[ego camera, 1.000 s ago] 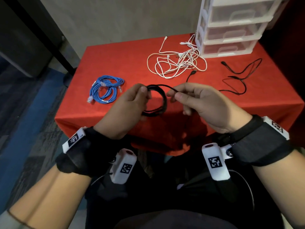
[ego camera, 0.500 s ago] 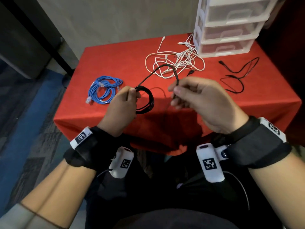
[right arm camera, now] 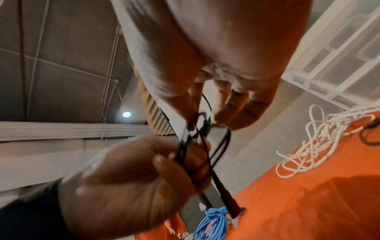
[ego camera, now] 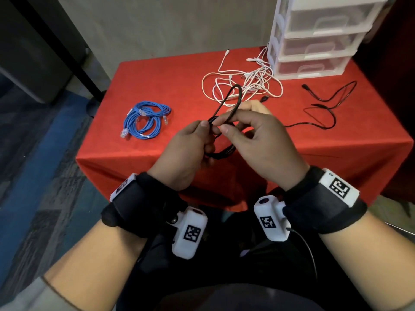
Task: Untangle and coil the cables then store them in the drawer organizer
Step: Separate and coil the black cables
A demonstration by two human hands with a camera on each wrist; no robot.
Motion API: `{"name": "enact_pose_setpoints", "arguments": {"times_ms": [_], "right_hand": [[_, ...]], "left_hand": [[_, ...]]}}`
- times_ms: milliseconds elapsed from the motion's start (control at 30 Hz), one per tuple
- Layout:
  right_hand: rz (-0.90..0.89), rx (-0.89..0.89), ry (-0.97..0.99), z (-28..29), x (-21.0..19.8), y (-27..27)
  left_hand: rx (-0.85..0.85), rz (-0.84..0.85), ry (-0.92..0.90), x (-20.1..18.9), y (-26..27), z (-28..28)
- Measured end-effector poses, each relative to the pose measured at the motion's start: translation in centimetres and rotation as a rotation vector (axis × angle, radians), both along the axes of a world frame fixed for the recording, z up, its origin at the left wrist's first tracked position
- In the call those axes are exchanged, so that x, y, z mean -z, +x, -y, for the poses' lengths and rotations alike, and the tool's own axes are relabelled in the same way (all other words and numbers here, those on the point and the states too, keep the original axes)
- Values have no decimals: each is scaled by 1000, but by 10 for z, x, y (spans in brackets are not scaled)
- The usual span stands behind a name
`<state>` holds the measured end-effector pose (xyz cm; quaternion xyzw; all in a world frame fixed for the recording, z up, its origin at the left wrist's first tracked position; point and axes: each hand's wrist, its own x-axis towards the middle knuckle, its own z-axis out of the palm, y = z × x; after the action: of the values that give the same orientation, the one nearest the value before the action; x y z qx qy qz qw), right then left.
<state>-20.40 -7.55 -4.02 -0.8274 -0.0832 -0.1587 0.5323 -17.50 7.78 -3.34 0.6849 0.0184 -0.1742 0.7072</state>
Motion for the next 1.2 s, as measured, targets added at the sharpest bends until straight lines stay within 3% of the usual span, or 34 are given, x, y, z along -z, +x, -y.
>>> {"name": "enact_pose_setpoints", "arguments": {"times_ms": [100,167,500,600,700,833,1200], "right_hand": [[-22,17,60,0,2,2],[-60,-63,142,5,2,4],[-336,-338,656,15,2,0],[-382,-457,729,18,3,-4],[-327,-463,681,16,5,-3],[-147,-352,360,9,9,1],[-114,-239,262,9,14,-6]], "left_hand": [[56,-128,-177,-12,-5,1],[78,-183,-238,-16,-6,-1],[138,-364,-422,-19,-9,-10],[144,-407,-475,-22,-6,-15],[178,-437,-510,-26,-5,-18],[226,-466,-534,-27,-9,-18],[202,-470,-506,-24,-8,-18]]}}
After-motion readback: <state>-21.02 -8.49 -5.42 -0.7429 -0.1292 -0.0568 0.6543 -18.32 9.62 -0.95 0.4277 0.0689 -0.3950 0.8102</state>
